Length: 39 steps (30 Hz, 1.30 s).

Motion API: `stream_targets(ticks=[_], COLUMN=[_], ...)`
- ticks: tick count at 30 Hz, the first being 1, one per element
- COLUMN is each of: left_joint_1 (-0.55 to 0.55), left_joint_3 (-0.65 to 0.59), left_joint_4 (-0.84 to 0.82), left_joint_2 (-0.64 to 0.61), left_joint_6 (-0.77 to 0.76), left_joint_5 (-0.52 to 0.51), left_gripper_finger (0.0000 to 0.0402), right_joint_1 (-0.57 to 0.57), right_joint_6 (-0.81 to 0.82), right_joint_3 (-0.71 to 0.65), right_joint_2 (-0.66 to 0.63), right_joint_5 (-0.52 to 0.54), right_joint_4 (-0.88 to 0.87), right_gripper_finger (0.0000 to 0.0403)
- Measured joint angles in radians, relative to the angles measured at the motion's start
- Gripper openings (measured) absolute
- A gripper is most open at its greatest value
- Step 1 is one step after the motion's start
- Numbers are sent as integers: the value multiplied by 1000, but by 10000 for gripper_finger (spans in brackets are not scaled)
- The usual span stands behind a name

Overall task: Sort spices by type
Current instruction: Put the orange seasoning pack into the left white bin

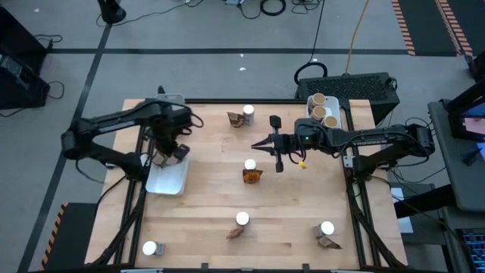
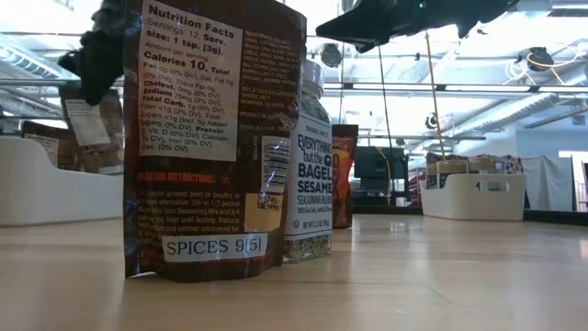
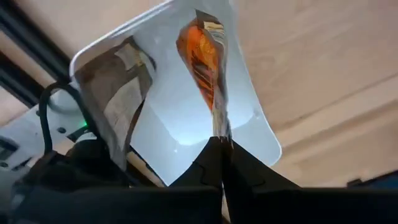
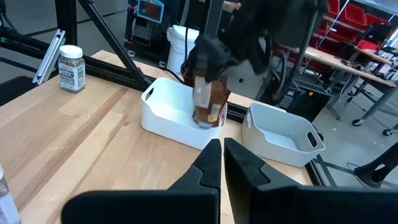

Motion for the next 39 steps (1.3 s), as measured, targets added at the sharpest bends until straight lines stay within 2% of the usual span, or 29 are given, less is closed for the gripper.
stream_targets(ticks=[6,10,20,30,39], left_joint_1=[53,84,120,120,120], left_joint_3=[-160,-207,-207,-207,-207], left_joint_4=[-2,-1,-1,13,16], left_joint_2=[-131,-163,-127,-22,3], left_joint_6=[-25,41,-31,-20,36], left_joint_5=[-24,-18,-36,-56,-60], left_gripper_finger=[1,1,3,43,77], right_joint_1=[0,0,0,0,0], right_joint_6=[21,21,-10,-35,-39], right_joint_3=[0,0,0,0,0], right_joint_2=[0,0,0,0,0], right_joint_5=[0,0,0,0,0], right_joint_4=[-9,-4,53,62,53], right_gripper_finger=[0,0,0,0,0])
